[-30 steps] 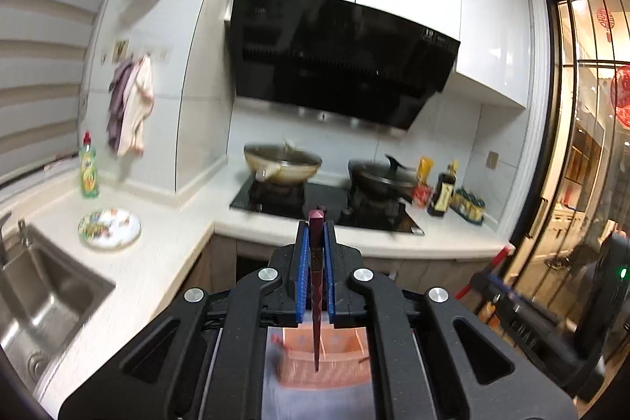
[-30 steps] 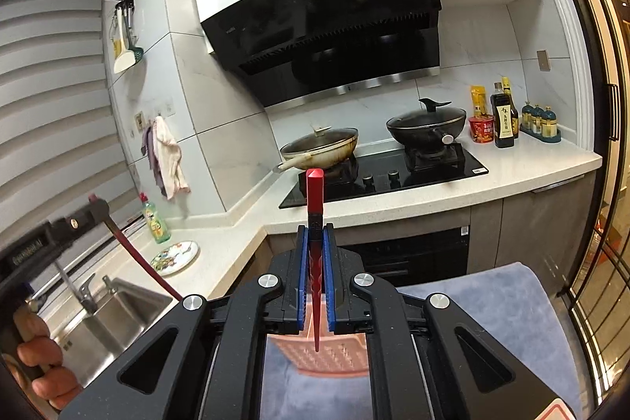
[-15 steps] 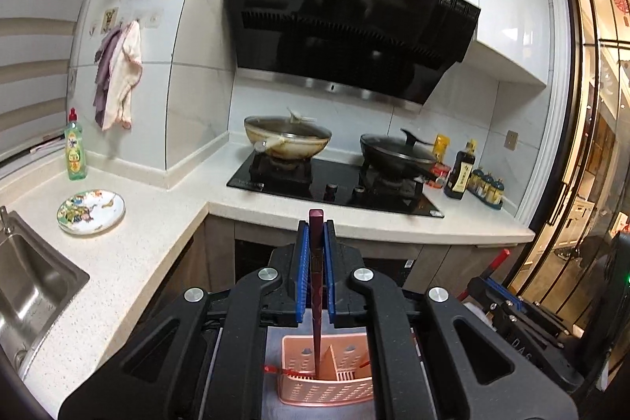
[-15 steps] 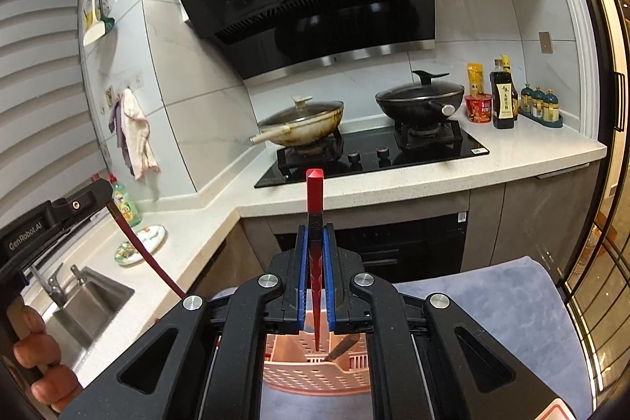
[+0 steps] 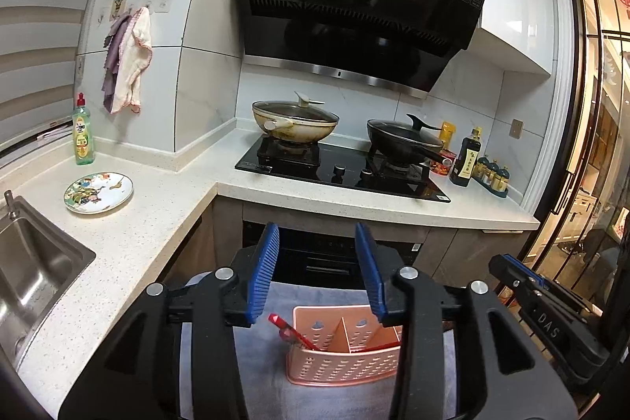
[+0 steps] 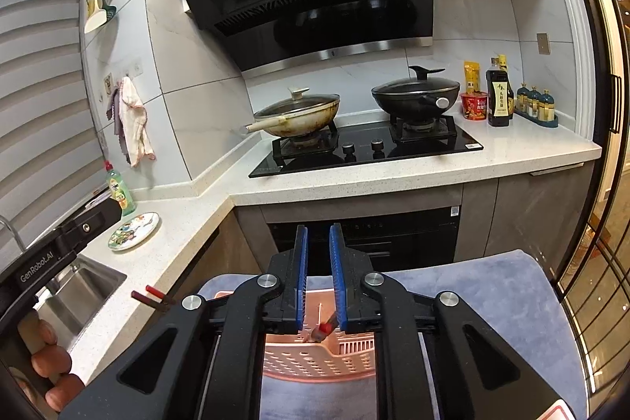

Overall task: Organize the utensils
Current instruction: 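Open both tools to drop the chopsticks into the pink basket, then move both open tools back down toward the remaining chopsticks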

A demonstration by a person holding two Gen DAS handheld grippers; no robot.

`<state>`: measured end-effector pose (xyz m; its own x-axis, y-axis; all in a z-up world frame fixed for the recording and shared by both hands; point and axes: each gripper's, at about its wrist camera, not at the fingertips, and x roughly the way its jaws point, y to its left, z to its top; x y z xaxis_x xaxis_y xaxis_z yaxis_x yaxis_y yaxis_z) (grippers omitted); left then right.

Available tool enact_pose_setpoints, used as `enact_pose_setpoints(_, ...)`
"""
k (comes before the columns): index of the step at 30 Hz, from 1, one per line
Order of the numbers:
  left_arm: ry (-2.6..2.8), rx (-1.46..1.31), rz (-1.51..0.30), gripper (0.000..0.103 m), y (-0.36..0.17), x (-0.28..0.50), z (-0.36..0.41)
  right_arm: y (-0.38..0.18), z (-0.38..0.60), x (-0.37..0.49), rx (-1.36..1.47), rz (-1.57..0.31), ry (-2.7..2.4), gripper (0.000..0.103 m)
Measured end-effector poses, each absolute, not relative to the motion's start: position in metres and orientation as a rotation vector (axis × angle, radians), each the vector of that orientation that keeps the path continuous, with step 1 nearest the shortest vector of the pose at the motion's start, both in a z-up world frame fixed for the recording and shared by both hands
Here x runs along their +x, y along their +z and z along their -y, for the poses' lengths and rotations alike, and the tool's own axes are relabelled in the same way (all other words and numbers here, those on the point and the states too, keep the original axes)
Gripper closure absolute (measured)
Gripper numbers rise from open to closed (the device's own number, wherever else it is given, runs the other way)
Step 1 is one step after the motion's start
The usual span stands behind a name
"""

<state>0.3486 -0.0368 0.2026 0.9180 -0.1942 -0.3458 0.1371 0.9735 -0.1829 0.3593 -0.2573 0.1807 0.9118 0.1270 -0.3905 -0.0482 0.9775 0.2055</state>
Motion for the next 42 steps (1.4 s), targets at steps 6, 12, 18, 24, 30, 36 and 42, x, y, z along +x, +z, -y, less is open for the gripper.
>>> enact_pose_setpoints(6,-0.168,-0.137,-0.379,0.056,0.205,0.316,0.032,0.19,0.257,0.323,0.176,-0.404,0.106,0.089)
enact_pose_setpoints(12,-0.166,-0.076,-0.43,0.053,0.192,0.266,0.028,0.182,0.253,0.263,0.152,-0.437,0.133,0.089)
enact_pose_setpoints(18,-0.15,0.002,-0.528,0.053,0.149,0.208,0.022,0.146,0.247,0.194,0.101,-0.523,0.132,0.089)
enact_pose_setpoints(24,-0.151,-0.02,-0.633,0.053,0.104,0.165,0.009,0.095,0.24,0.134,0.067,-0.643,0.113,0.089)
enact_pose_setpoints(30,-0.135,-0.02,-0.732,0.053,0.056,0.127,0.002,0.054,0.237,0.089,0.07,-0.731,0.095,0.089)
enact_pose_setpoints(36,-0.135,-0.023,-0.798,0.054,0.028,0.108,-0.002,0.021,0.233,0.067,0.072,-0.793,0.091,0.089)
enact_pose_setpoints(42,-0.134,-0.014,-0.851,0.053,0.005,0.096,0.001,-0.005,0.229,0.057,0.098,-0.837,0.102,0.089)
